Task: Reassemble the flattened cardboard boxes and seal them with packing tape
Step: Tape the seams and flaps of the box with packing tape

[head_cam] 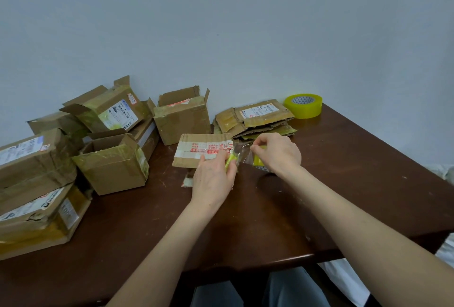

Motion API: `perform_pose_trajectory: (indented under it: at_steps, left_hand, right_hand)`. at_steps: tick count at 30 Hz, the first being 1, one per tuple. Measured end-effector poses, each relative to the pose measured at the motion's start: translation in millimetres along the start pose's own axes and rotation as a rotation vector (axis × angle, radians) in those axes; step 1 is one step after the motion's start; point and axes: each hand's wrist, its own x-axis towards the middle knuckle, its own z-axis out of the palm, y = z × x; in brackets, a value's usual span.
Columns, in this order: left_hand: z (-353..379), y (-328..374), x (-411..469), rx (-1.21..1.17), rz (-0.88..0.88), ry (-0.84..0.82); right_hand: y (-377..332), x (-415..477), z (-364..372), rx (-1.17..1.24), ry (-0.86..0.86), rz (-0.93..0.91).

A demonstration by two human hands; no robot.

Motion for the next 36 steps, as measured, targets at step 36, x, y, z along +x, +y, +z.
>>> perform_pose_trajectory:
  at_steps: [36]
  left_hand:
    - [1,-1,18,0.32,0.016,0.094]
  right_hand:
    - [11,2,-3,0.113,-0.017,-0.025]
